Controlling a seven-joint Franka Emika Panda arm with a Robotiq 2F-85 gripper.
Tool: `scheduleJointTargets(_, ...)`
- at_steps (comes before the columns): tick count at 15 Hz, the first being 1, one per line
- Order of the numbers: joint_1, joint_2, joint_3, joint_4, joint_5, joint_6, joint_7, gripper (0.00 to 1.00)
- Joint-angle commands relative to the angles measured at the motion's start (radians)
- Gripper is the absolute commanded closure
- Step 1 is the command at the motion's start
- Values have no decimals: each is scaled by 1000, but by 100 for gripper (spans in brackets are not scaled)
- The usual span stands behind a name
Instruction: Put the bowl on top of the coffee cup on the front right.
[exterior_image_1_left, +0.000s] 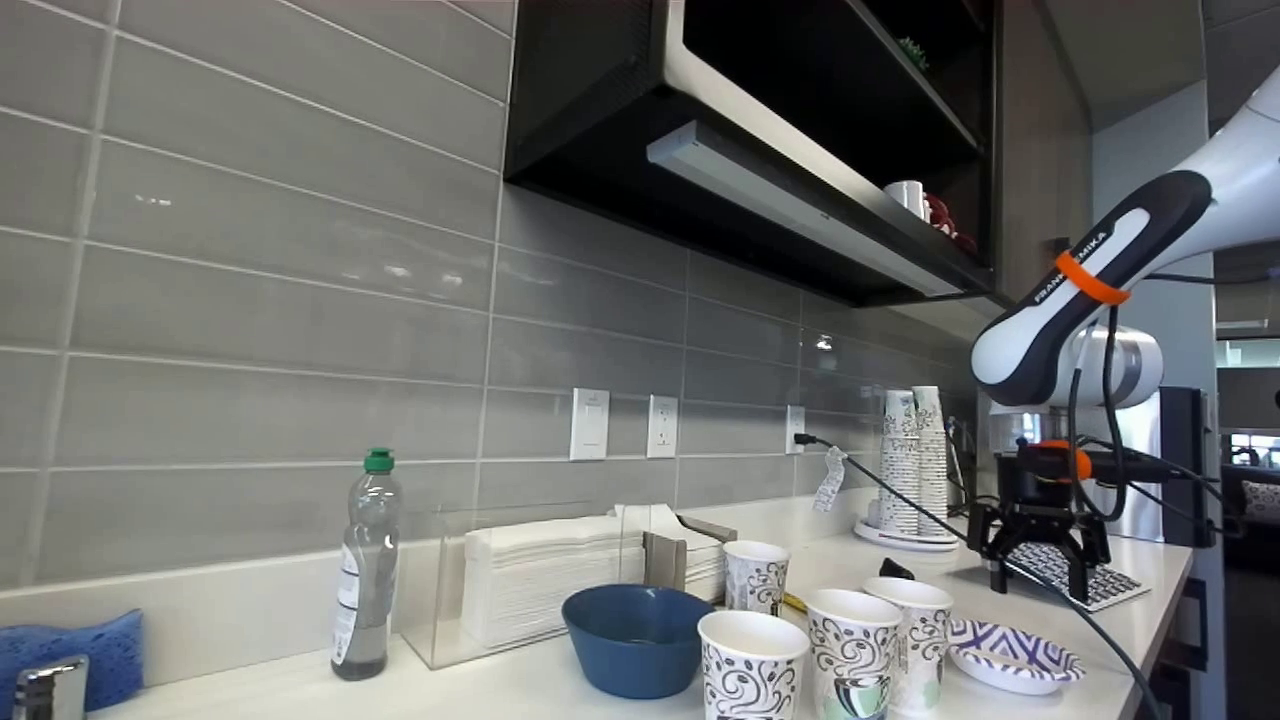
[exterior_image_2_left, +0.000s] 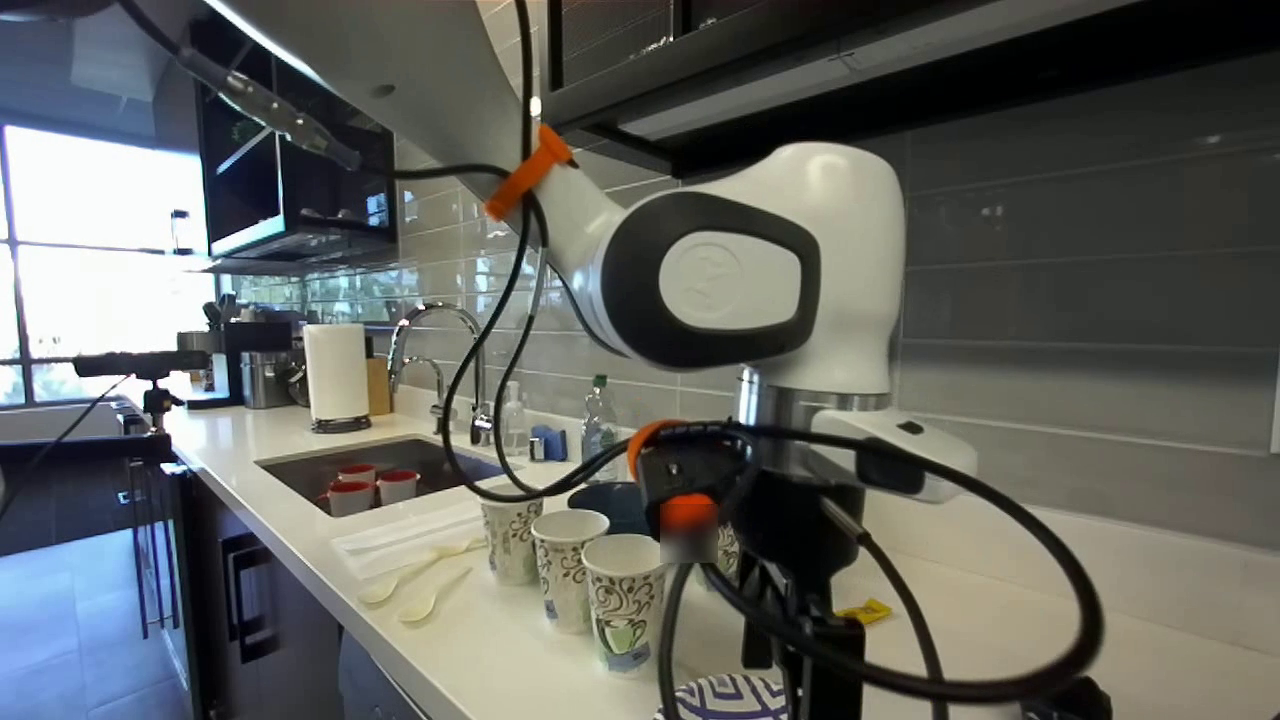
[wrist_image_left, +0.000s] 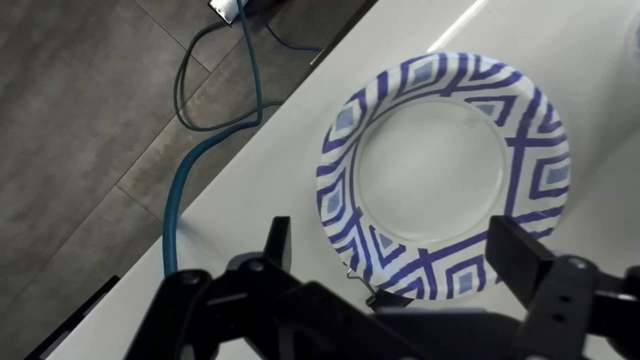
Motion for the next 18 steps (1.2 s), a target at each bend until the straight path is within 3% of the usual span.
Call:
scheduleJointTargets(1,-12,67,-15,35,62,-8,-175,0)
scheduleJointTargets(12,-27,172,-5,63,138,15,-317,0)
scheduleJointTargets(13,-28,178,-5,67,139,14,-320,25)
scheduleJointTargets(14,-30,183,-4,70,143,13,-323,26)
scheduleJointTargets(18,-34,198,-4,79,144,15,-327,56)
